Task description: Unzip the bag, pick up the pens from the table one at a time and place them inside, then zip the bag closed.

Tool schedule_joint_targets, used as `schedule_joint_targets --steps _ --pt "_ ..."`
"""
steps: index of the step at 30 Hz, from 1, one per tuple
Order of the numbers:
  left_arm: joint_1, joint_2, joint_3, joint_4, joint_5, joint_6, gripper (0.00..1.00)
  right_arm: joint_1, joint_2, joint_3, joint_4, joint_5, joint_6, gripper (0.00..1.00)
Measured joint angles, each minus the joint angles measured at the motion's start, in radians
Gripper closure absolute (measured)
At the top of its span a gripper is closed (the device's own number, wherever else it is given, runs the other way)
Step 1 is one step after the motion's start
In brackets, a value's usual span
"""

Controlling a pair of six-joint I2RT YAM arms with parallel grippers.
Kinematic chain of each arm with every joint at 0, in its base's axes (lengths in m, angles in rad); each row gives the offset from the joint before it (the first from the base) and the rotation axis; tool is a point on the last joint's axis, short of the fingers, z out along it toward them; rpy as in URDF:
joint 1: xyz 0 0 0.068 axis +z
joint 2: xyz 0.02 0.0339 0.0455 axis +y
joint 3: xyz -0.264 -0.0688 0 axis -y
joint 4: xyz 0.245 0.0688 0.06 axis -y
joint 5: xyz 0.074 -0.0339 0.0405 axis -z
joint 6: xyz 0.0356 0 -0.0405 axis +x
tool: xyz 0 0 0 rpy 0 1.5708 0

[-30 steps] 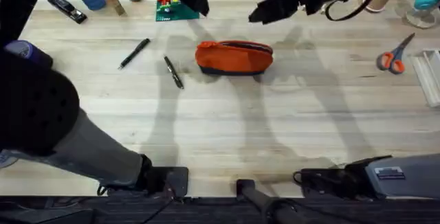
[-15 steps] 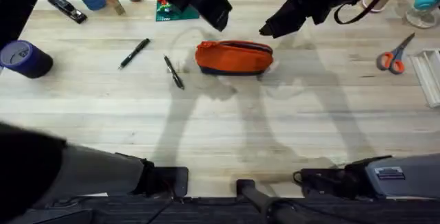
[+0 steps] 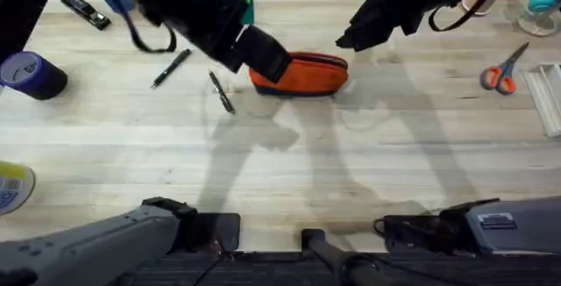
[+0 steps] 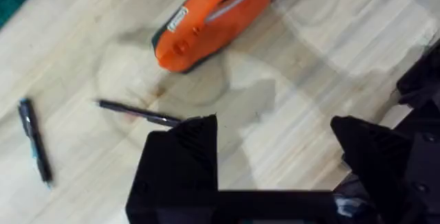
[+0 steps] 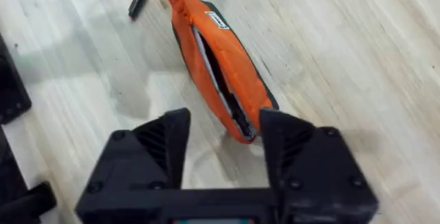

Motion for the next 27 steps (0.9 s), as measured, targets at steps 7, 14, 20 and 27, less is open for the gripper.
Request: schedule_joint_targets --steps 7,14,20,27 --pt "0.0 -0.059 -0.059 -0.041 0.009 -0.03 0.004 0.0 0.0 0.0 -0.005 0.0 -0.069 0.961" --pt "0.0 -0.059 -0.061 -0.05 0.018 -0.021 0.005 0.0 0.0 0.001 -0.067 0.0 -0.253 0.973" --pt "0.0 -0.058 -0.062 -0.049 0.007 -0.012 0.005 0.0 0.0 0.001 -0.092 0.0 -0.438 0.973" --pt "0.0 -0.059 -0.061 -0.045 -0.003 -0.009 0.005 0.0 0.015 0.003 -0.092 0.0 -0.551 0.972"
